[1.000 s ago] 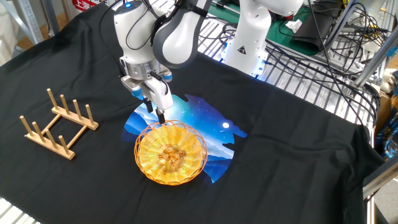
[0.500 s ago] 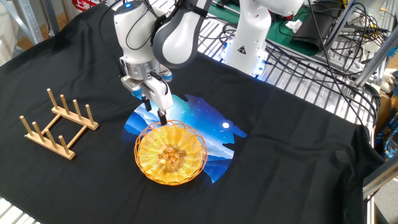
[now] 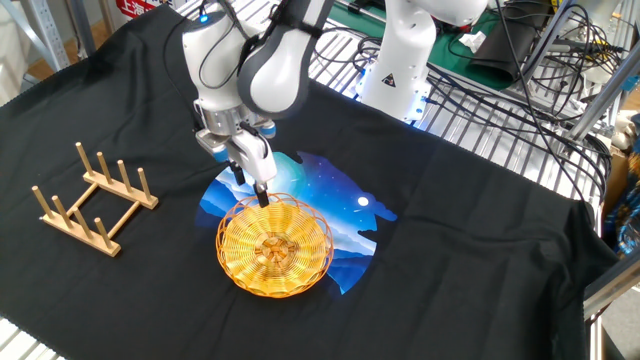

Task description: Put the dish on the dish rack

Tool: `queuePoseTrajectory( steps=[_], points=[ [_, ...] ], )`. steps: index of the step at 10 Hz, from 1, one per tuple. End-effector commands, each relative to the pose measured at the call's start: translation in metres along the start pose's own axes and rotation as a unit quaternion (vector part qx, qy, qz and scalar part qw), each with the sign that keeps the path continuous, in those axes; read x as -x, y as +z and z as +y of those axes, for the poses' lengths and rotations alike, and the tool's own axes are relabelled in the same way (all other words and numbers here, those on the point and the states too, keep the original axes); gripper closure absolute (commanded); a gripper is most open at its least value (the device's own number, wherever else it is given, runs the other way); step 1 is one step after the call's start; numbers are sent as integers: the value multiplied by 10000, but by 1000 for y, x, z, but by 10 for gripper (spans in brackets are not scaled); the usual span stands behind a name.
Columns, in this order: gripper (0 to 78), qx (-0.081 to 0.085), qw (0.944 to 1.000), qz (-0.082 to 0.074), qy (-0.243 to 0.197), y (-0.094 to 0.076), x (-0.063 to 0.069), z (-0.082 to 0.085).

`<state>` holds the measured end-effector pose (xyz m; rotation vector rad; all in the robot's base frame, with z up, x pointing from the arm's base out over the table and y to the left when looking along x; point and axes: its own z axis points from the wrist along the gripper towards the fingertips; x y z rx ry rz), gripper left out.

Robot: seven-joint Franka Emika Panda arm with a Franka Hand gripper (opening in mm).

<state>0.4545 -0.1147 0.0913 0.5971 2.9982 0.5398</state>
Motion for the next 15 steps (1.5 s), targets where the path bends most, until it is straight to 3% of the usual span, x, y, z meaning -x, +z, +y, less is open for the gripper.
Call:
queuePoseTrajectory(
  steps=[1,5,8,11,15],
  points=[
    [1,162,9998,37,74,5,1,-2],
    [1,378,9991,125,113,8,1,1],
    [1,433,9989,120,152,12,3,5],
    [1,693,9969,187,311,11,6,14],
    [1,789,9964,26,320,18,10,17]
  ],
)
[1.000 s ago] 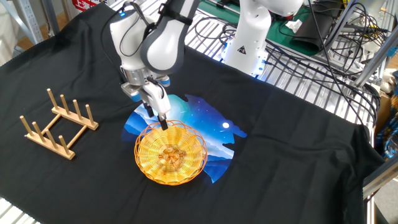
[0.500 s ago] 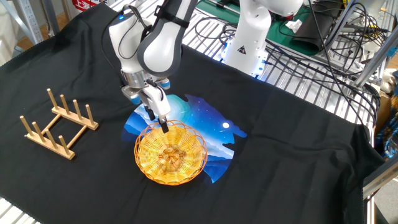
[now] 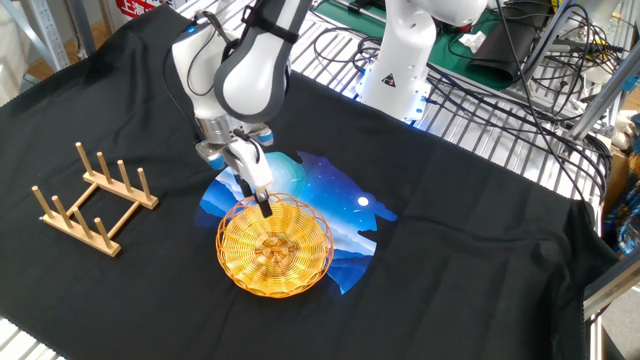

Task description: Put the dish on the dish rack

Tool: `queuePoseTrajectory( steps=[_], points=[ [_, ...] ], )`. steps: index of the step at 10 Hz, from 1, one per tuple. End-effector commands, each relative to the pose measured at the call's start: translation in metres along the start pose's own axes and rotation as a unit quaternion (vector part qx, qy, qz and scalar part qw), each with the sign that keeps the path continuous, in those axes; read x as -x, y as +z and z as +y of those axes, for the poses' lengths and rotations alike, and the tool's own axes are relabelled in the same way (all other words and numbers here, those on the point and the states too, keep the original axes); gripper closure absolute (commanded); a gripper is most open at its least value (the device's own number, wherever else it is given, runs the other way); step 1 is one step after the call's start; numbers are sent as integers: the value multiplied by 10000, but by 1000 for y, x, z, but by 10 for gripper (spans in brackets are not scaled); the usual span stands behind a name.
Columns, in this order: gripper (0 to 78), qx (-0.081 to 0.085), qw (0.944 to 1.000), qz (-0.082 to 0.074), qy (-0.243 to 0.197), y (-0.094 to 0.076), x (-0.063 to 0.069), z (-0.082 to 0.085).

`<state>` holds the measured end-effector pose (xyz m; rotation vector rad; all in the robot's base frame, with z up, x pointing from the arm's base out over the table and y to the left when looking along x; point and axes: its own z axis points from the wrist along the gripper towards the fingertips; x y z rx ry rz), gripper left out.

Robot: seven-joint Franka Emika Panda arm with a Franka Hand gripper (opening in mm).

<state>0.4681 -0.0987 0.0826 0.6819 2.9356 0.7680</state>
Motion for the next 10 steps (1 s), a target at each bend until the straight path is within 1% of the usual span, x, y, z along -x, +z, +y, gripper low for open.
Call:
queuePoseTrajectory(
  steps=[1,3,5,7,10],
  points=[
    [1,79,9999,-96,-1,4,5,2],
    [1,193,9998,-59,49,4,5,4],
    [1,202,9997,-80,96,4,4,9],
    [1,219,9997,-113,91,5,7,11],
    [1,277,9994,-199,71,12,10,12]
  ],
)
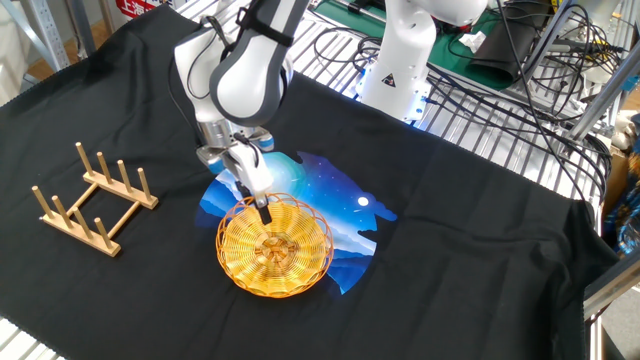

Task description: Put the dish on the dish rack

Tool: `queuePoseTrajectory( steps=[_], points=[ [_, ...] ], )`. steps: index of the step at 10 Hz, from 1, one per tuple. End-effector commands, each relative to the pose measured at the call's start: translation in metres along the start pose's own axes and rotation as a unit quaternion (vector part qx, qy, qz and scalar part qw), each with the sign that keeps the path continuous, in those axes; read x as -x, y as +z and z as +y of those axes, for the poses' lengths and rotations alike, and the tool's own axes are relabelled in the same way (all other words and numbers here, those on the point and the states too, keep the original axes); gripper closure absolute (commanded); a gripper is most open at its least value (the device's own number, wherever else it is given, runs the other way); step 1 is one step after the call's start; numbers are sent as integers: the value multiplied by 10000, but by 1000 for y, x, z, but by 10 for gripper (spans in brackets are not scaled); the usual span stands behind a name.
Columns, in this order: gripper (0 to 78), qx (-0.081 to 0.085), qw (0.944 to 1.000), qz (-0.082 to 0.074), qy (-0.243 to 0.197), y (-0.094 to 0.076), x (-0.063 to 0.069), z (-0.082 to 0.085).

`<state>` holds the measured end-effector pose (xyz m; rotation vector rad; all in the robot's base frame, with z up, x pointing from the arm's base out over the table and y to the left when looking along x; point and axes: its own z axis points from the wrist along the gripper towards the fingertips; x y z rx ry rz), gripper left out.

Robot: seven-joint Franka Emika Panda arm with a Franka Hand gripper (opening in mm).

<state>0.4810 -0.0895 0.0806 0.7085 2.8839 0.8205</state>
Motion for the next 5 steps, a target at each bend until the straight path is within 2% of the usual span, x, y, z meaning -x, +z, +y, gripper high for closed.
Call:
queuePoseTrajectory(
  steps=[1,5],
  points=[
    [1,53,9999,-87,-18,5,3,0],
    [1,108,9998,-90,-102,6,3,0]
  ],
)
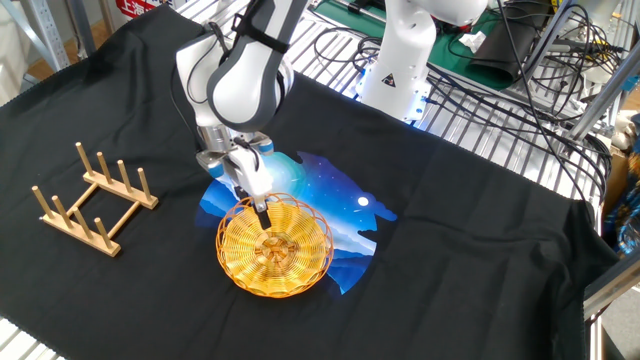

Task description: Put the dish on the dish rack

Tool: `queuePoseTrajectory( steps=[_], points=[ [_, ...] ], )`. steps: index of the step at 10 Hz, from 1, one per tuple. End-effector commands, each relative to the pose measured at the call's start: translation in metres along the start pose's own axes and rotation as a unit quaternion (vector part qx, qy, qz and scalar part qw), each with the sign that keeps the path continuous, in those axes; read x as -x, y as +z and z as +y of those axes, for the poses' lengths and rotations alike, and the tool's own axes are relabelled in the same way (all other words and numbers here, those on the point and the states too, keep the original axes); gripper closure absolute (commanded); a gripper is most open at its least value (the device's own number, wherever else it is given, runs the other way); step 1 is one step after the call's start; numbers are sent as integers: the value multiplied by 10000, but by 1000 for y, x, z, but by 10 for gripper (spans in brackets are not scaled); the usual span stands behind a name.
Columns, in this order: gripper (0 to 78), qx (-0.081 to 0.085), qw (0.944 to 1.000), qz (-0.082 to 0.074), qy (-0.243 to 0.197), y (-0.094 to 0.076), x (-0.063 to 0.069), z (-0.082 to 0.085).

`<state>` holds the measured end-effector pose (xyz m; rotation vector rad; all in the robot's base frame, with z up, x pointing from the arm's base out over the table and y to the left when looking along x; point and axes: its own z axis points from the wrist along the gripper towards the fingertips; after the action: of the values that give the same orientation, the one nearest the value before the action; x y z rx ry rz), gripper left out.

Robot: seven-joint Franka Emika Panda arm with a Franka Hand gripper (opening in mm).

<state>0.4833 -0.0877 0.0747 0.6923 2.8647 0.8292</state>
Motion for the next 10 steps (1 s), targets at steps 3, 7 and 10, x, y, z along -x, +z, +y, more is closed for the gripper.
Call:
queuePoseTrajectory(
  steps=[3,7,10],
  points=[
    [1,37,9999,-44,-84,1,1,0],
    [1,28,9999,-57,-133,1,2,-1],
    [1,36,9999,-50,-116,1,2,-1]
  ],
)
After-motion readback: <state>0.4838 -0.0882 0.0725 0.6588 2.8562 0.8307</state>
